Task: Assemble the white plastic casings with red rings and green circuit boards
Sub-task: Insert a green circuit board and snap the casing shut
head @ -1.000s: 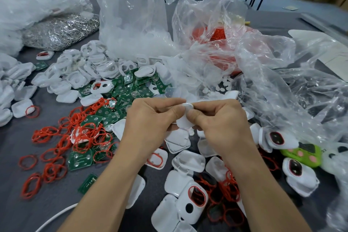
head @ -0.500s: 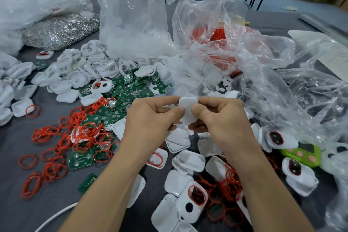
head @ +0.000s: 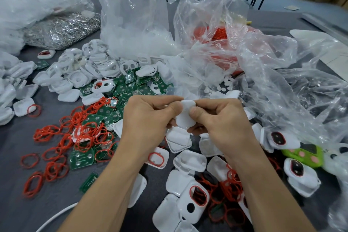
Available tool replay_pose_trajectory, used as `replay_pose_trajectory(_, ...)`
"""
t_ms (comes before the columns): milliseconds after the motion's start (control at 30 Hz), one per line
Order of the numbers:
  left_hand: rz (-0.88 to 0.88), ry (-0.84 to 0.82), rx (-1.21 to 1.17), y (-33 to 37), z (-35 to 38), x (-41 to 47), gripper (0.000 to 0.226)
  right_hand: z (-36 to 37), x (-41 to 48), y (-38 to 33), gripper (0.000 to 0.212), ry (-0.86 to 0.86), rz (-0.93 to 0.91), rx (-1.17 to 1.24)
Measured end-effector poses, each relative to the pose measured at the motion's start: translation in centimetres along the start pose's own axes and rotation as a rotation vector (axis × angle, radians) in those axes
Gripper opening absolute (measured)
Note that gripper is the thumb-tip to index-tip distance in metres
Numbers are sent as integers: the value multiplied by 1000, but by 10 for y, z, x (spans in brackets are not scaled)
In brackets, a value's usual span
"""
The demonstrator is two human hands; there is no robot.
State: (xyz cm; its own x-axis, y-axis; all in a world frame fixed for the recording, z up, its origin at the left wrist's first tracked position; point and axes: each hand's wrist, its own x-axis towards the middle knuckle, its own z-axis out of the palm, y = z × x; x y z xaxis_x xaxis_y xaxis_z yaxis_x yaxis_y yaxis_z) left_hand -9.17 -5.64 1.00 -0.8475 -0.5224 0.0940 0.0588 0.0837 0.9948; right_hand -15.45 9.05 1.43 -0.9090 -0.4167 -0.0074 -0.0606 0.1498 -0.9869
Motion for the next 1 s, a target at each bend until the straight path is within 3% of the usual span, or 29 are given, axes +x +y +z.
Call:
replay_pose_trajectory(333,19,44,78,-4,-1,-1,14,6,-2,5,18,18,-7,-78)
replay_pose_trajectory(500,2,21,15,-3,2,-1,16,2,-1,1,29,48,-81,-42)
replay_pose_trajectory(667,49,-10,67,-4,4,-2,39,-2,1,-1,34,63,-127,38)
replay_pose_trajectory(1000,89,8,36,-3,4,-2,34,-4,2,0,25,30,-117,87)
